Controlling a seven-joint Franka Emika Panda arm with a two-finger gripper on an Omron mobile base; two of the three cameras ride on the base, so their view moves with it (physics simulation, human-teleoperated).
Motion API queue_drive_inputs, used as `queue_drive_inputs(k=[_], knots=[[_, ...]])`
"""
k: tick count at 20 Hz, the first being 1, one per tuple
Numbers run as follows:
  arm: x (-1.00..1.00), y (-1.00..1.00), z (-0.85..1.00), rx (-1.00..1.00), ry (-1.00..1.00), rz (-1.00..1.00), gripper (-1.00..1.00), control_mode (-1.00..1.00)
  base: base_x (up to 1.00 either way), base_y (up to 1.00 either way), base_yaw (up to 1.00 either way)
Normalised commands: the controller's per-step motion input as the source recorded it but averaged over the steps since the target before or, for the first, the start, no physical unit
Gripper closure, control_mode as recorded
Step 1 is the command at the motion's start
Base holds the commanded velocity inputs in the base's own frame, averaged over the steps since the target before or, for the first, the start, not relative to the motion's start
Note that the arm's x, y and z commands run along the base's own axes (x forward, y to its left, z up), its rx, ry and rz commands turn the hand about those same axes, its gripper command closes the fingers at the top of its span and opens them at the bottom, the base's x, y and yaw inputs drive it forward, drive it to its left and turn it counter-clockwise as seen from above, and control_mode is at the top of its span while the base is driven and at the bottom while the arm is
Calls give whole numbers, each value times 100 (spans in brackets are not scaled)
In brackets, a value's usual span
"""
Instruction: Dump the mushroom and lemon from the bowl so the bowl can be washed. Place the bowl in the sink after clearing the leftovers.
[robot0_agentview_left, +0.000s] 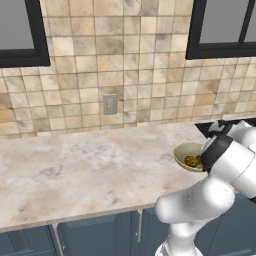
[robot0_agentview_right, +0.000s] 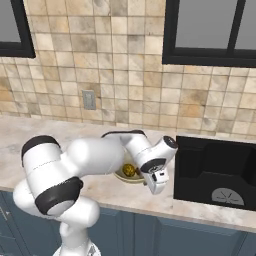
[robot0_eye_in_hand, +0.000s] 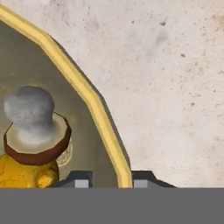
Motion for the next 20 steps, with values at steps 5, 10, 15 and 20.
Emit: queue_drive_inputs(k=[5,10,15,20], knots=[[-3,32,48,3,-22,-5,100,-100,0,0,0],[-12,89,60,8,-16,-7,100,-100,0,0,0],[-37,100,77,11,-11,-3,100,-100,0,0,0],[-76,100,83,14,-4,1,100,-100,0,0,0]])
